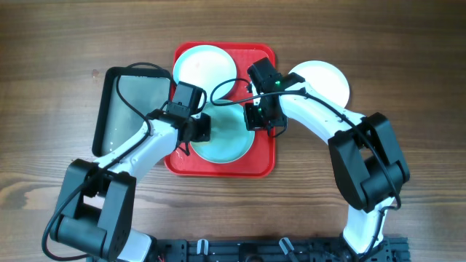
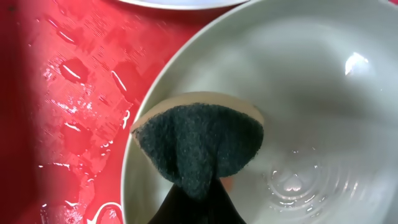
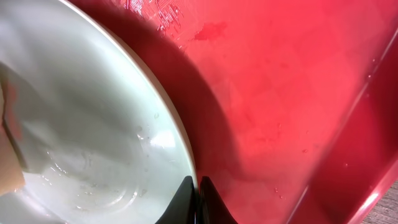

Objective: Clean dirty plates on tray and stack at the side

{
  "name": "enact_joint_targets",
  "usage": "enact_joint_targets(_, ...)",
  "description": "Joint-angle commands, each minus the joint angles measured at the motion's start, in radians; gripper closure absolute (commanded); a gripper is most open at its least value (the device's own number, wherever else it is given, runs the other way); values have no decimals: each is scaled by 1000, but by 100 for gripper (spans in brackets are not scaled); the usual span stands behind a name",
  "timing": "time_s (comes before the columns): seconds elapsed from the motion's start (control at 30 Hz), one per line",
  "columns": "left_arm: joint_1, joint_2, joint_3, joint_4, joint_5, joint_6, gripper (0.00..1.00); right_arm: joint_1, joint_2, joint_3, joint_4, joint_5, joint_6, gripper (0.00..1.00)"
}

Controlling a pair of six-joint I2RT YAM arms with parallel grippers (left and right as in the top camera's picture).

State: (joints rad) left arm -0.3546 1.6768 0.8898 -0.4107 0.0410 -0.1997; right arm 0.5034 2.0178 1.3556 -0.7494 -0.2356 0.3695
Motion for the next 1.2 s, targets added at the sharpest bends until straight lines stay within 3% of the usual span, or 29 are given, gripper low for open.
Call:
enact_joint_targets(0.0, -1, 16, -6, 6, -35, -22, 96, 4, -26, -8, 3, 9, -1, 96)
enact_joint_targets(0.37, -1, 123, -5, 53, 3, -17, 96, 4, -26, -8, -14, 0, -4, 96)
enact_joint_targets(0.63, -3, 122, -5, 48, 97, 39, 96, 4, -14, -10, -15, -57, -31, 96)
enact_joint_targets(1.17, -3, 122, -5, 32, 169, 39, 96, 24, -9, -10, -16, -95, -81, 96)
